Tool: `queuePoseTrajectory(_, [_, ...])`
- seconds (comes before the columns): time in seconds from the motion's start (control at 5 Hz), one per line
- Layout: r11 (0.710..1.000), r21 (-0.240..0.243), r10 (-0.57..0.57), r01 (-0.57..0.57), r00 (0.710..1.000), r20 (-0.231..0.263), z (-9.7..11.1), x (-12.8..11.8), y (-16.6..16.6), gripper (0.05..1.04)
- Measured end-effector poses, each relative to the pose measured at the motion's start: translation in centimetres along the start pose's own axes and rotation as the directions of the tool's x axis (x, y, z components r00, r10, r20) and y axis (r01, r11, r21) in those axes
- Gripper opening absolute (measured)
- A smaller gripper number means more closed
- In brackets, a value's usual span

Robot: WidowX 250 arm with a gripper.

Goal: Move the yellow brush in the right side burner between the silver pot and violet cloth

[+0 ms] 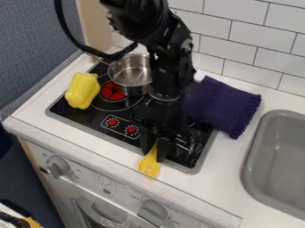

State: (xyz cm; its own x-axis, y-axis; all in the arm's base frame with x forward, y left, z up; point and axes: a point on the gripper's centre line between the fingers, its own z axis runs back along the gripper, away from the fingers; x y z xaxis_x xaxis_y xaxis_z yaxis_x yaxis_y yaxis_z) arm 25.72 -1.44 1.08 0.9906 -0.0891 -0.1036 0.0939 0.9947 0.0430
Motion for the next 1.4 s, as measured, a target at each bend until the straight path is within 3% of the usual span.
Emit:
queuePoseTrajectory(0.2, [0.998,0.053,-0.022,0.019,0.998,0.056,3.6,-0.2,0.9,0.282])
queuePoseTrajectory(0.4, [0.999,0.031,-0.041,0.037,0.991,0.13,6.1,2.4,1.1,0.278])
queuePoseTrajectory(0.8, [0.999,0.011,-0.041,0.04,0.996,0.074,4.4,8.4,2.9,0.261])
queuePoseTrajectory(1.2, [0.997,-0.019,-0.072,0.073,0.997,0.018,3.0,10.9,4.1,0.065])
queuePoseTrajectory(1.4, [0.996,-0.033,-0.082,0.083,0.996,0.02,3.2,11.2,4.5,0.068])
